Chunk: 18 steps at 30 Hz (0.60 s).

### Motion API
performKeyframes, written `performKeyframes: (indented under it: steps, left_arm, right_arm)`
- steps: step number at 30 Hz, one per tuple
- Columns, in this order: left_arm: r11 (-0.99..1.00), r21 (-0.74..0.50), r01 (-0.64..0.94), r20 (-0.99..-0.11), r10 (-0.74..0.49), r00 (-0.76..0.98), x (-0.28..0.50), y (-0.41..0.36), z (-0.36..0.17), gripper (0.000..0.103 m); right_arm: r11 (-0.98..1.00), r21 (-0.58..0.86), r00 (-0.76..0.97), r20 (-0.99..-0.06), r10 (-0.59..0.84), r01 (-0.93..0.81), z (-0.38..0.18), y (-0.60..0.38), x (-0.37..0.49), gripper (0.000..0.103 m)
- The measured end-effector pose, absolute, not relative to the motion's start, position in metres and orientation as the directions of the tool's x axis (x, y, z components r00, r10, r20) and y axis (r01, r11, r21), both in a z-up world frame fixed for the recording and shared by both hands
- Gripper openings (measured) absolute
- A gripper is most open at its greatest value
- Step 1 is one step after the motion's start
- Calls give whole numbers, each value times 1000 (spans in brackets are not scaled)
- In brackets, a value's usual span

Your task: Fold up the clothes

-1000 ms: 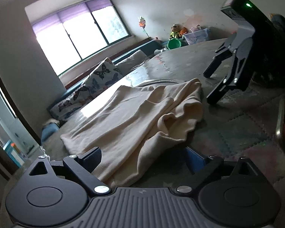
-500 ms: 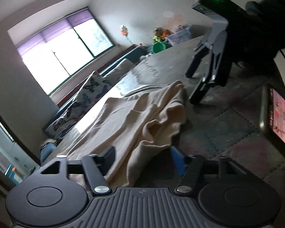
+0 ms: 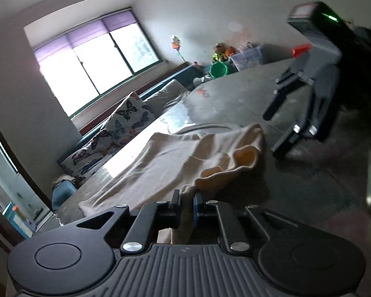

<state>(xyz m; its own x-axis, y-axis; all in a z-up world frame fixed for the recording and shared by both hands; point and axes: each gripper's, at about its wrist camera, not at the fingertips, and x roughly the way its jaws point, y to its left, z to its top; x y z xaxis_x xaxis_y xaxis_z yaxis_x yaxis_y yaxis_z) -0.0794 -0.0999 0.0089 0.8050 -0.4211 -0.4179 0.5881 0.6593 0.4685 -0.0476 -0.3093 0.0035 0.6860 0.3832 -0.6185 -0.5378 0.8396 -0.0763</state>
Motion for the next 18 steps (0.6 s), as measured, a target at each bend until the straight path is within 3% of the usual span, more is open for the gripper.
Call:
performKeyframes:
  steps: [7, 9, 11, 12, 14, 18]
  left_arm:
    - [676, 436, 594, -408, -440, 800, -72, -99, 17, 10]
    - [679, 429, 595, -409, -442, 799, -73, -98, 17, 10]
    - [678, 422, 602, -411, -448, 794, -75, -97, 16, 10]
    - [676, 420, 605, -412, -452, 791, -76, -96, 16, 10]
    - [668, 422, 613, -414, -459, 786, -80, -94, 13, 10]
    - [659, 430, 617, -417, -461, 783, -87, -89, 8, 18]
  right_arm:
    - [743, -282, 742, -535, 404, -607, 11, -272, -68, 80]
    - [724, -312, 743, -537, 401, -616, 8, -261, -64, 73]
    - [725, -296, 735, -540, 409, -622, 9, -259, -60, 56]
    - [726, -289, 731, -542, 414, -625, 9, -257, -58, 53]
    - [726, -273, 723, -546, 423, -631, 11, -255, -54, 30]
    - [728, -241, 708, -552, 441, -641, 13, -250, -47, 16]
